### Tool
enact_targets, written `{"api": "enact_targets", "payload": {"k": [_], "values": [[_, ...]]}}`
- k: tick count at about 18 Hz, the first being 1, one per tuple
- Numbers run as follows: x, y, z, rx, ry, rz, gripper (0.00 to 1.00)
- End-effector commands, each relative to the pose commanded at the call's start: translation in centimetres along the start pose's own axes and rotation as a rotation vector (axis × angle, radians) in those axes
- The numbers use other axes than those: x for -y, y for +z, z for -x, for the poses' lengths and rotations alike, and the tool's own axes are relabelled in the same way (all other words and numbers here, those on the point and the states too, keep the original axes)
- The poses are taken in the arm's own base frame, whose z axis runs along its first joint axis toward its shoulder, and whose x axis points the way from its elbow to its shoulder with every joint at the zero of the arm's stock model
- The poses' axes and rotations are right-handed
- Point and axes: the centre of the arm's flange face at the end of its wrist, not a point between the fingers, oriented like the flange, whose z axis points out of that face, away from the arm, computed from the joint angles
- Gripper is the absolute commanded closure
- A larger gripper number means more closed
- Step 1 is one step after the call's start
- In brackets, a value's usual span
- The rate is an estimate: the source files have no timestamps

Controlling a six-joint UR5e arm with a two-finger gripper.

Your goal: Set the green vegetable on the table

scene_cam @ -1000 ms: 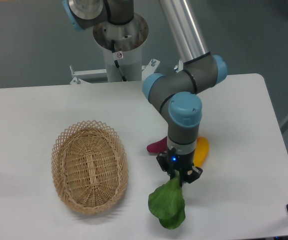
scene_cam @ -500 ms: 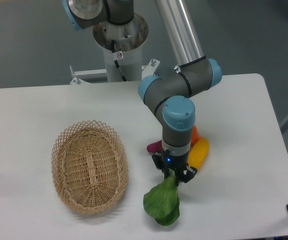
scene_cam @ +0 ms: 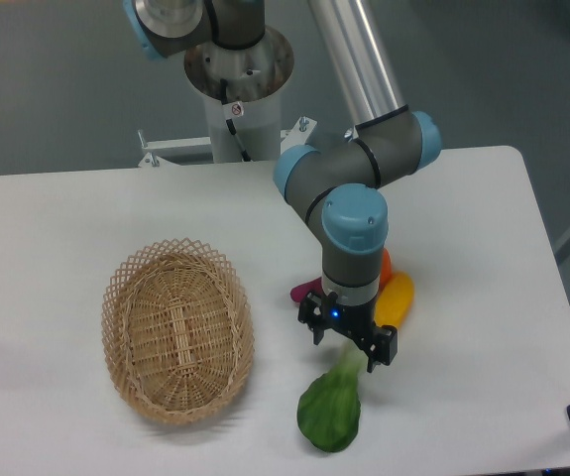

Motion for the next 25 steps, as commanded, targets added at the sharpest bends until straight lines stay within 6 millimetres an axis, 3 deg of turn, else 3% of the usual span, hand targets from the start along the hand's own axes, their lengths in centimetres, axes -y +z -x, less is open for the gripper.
{"api": "enact_targets", "payload": {"k": [3, 6, 12, 17, 25], "values": [[0.2, -2.3, 1.6, 0.078, 0.016, 0.048, 0.0], [-0.4, -6.2, 4.1, 0.174, -0.002, 0.077, 0.0], [-4.4, -12.7, 8.3, 0.233, -0.083, 0.055, 0.0], [-8.7, -17.4, 10.6, 0.149, 0.051, 0.135, 0.0], [-14.8, -18.8, 11.2, 0.05, 0.164, 0.168, 0.0]]}}
